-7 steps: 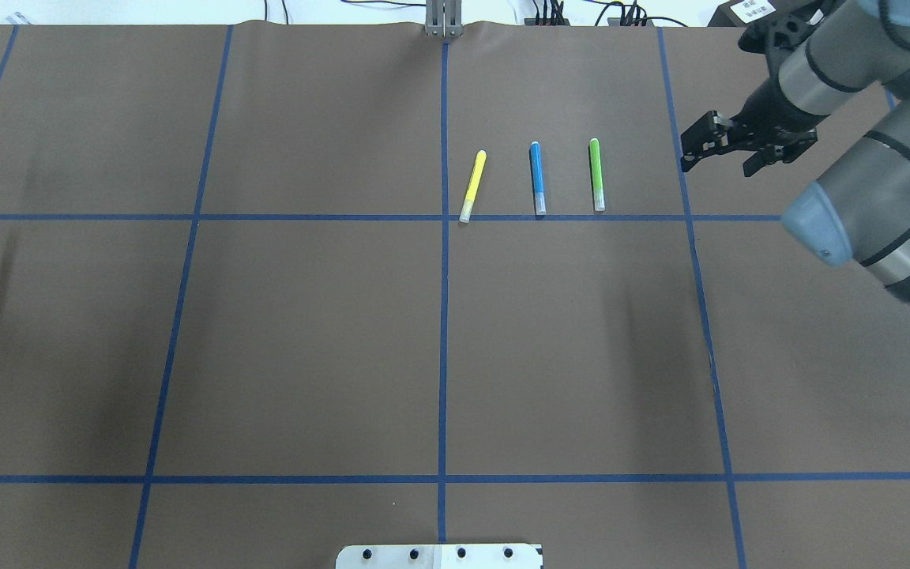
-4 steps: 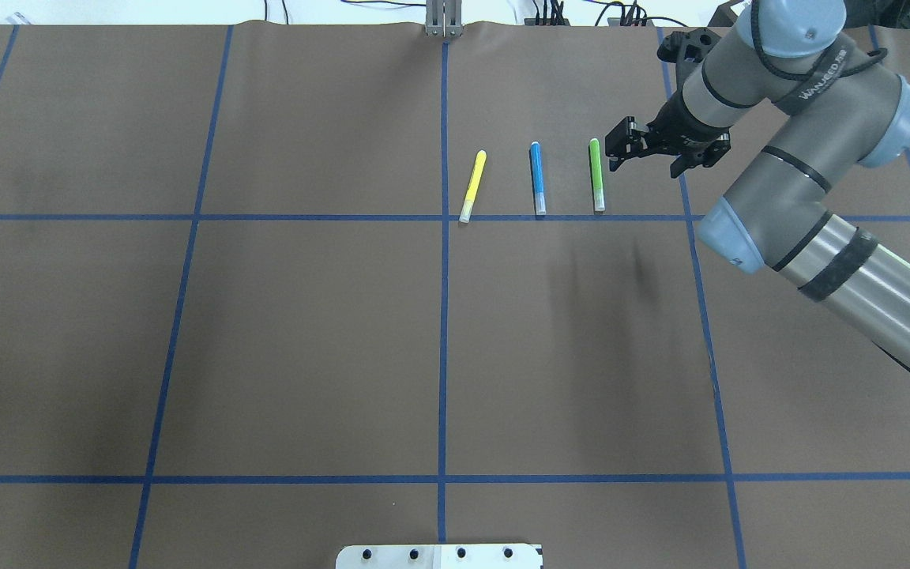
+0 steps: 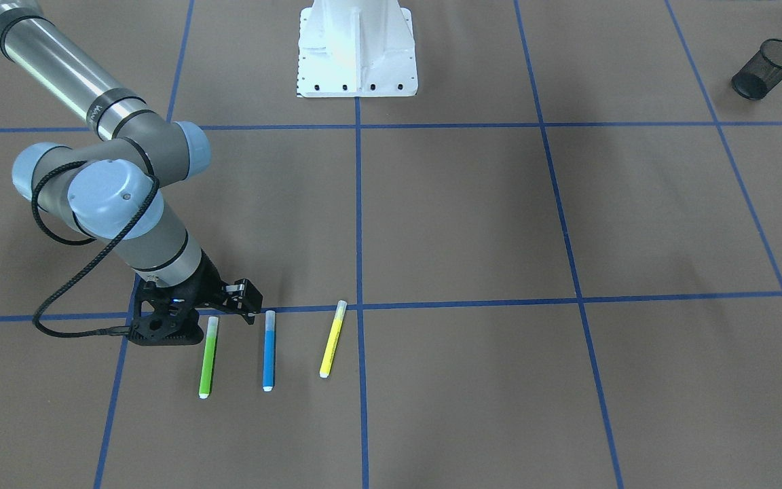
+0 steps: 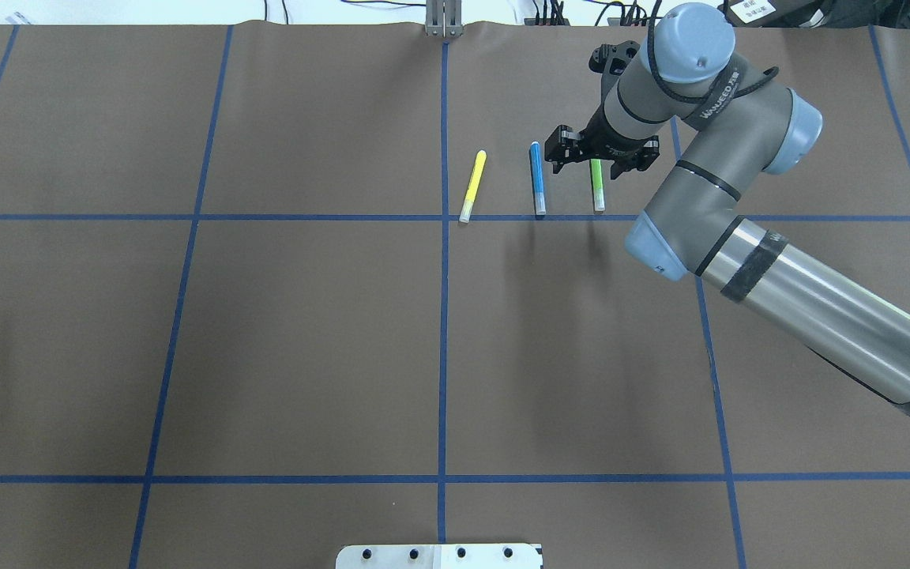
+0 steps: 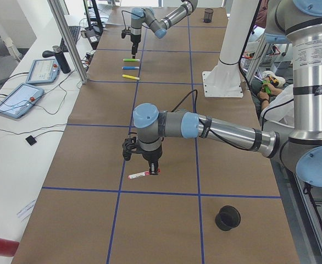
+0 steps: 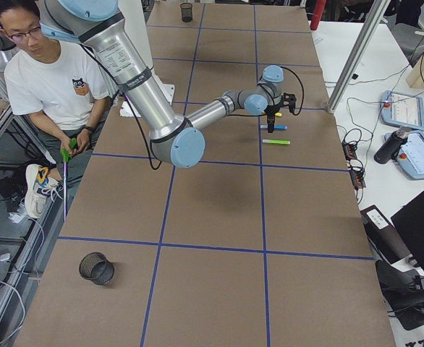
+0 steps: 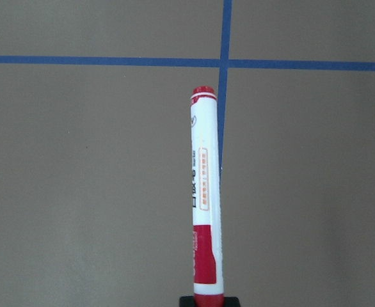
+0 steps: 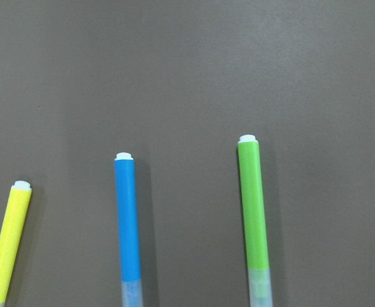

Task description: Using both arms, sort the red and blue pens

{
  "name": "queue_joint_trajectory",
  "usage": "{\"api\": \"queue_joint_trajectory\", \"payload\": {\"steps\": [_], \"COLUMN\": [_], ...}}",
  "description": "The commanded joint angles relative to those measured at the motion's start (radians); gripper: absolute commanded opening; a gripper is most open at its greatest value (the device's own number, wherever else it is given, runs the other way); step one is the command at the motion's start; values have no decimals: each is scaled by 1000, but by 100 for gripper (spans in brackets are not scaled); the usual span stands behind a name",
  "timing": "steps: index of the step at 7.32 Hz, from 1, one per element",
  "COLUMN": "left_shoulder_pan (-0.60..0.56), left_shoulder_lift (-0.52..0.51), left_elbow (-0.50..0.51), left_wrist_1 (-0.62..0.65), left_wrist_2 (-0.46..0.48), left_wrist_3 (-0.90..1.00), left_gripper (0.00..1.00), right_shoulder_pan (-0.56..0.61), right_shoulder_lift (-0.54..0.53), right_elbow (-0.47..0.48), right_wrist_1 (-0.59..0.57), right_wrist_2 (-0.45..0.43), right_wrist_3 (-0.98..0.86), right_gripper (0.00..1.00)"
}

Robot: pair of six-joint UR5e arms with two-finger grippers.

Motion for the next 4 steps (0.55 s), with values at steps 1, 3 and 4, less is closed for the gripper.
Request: {"api": "queue_joint_trajectory", "payload": {"steps": [1,3,4], "left_shoulder_pan": [-5,-14,-22], "left_shoulder_lift": [38,55,72], "left_elbow": [-35,-80,-78], "left_wrist_1": [41,113,120], "left_wrist_2": [-35,-83,-85], "left_wrist_3": [1,3,3], "left_gripper": [0,0,0], "right_shoulder_pan": [-35,-50,-56], "right_shoulder_lift": [12,18,27], "right_elbow": [-42,-64,-68], "right_wrist_1": [40,71,71], "right_wrist_2": [-21,-29,-35], "right_wrist_3": [3,32,34], "right_gripper": [91,87,85]}}
